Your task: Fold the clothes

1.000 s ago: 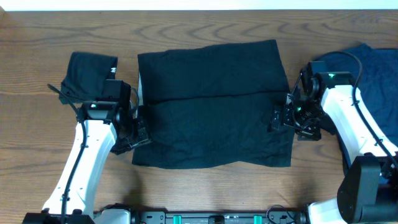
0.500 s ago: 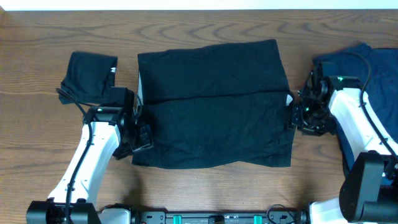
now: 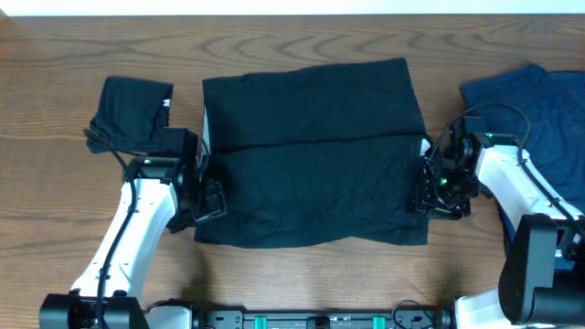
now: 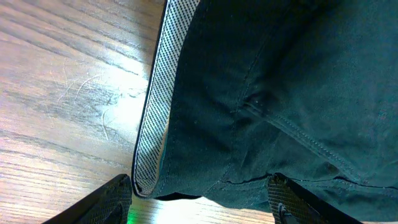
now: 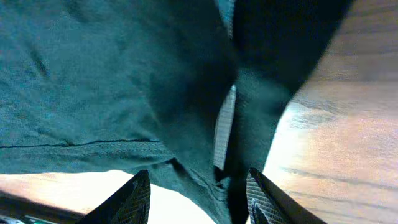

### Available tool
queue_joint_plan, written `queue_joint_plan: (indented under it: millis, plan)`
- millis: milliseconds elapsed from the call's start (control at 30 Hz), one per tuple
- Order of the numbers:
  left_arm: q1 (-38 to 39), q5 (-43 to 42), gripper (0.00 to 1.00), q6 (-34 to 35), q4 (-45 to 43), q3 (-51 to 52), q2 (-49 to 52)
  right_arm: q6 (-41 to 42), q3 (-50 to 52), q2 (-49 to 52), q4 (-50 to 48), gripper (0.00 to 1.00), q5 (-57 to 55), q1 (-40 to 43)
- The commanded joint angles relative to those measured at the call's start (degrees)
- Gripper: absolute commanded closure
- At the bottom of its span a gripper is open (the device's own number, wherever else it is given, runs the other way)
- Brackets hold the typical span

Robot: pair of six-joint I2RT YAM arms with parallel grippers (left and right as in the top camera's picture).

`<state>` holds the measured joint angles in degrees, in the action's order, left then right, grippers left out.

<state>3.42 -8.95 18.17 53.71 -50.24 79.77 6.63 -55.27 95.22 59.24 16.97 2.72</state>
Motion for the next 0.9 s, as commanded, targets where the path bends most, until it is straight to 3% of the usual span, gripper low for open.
queue_joint_plan:
  millis: [0,167,267,600,633,733,867]
  plan:
    - [-0.13,0.66,0.28,-0.33,0.13,0.31,0.33,-1.05,-0.02,0.04,-0.59,0.55,2.67,0.33]
    - [-0.13,0.68,0.27,-0.39,-0.02,0.31,0.33,-0.94,-0.02,0.04,-0.39,0.60,2.49,0.33]
    - [-0.13,0.68,0.27,-0.52,-0.04,0.31,0.33,-0.92,0.00,0.02,-0.07,0.67,2.47,0.33]
    - [-0.13,0.68,0.27,-0.50,-0.04,0.31,0.33,-0.92,0.81,0.04,-0.13,0.66,-1.14,0.26]
    - [-0.13,0.68,0.27,-0.50,-0.04,0.31,0.33,-0.92,0.83,0.04,-0.02,0.69,-1.11,0.28]
    - [-0.13,0.68,0.27,-0.50,0.37,0.46,0.35,-0.90,0.85,0.04,0.66,0.92,-1.09,0.26]
    - [-0.15,0.68,0.27,-0.50,0.26,1.97,0.35,-0.92,0.85,0.04,0.72,0.96,-1.09,0.26]
